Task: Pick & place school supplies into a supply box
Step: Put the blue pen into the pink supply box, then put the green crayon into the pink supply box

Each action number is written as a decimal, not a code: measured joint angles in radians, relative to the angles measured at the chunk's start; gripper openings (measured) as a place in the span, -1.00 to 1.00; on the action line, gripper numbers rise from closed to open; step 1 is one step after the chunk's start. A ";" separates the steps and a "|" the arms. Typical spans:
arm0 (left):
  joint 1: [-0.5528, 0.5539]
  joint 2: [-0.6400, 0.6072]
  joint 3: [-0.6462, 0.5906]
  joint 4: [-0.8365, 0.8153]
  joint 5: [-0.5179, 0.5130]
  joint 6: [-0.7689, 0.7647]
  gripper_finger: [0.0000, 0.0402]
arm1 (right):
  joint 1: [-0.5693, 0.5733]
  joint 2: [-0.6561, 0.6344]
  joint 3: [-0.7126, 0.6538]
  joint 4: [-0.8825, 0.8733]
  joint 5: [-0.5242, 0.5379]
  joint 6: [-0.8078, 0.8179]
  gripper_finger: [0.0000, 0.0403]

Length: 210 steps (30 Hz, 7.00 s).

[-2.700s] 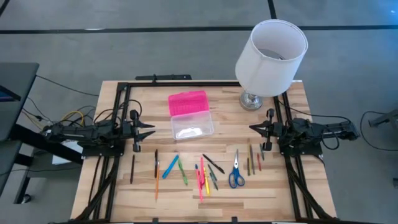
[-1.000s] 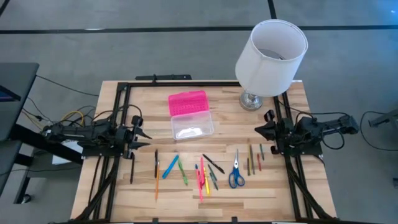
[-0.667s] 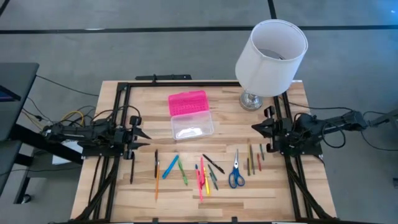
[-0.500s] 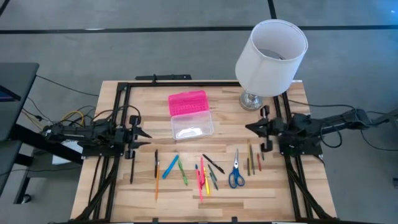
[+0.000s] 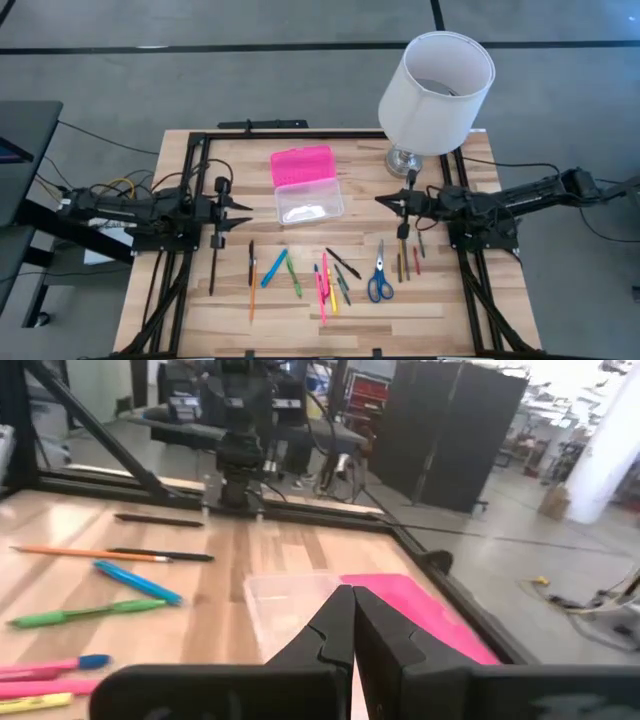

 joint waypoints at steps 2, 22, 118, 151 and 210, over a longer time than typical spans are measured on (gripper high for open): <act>0.000 0.085 0.052 -0.005 -0.010 0.002 -0.50 | -0.013 0.009 0.000 0.020 0.000 -0.026 -1.00; -0.103 0.914 0.632 -0.735 -0.131 -0.464 -0.50 | -0.031 0.018 0.000 0.034 -0.015 -0.039 -1.00; -0.200 1.294 0.709 -0.869 -0.146 -1.063 -0.74 | -0.017 0.017 0.000 0.043 -0.016 -0.041 -1.00; 0.167 1.293 0.959 -0.755 -0.253 -0.251 -0.74 | -0.017 0.017 0.000 0.022 -0.016 -0.041 -1.00; -0.333 0.424 0.148 -0.218 -0.370 -0.109 -0.58 | 0.217 0.318 0.293 -0.437 0.143 0.540 -1.00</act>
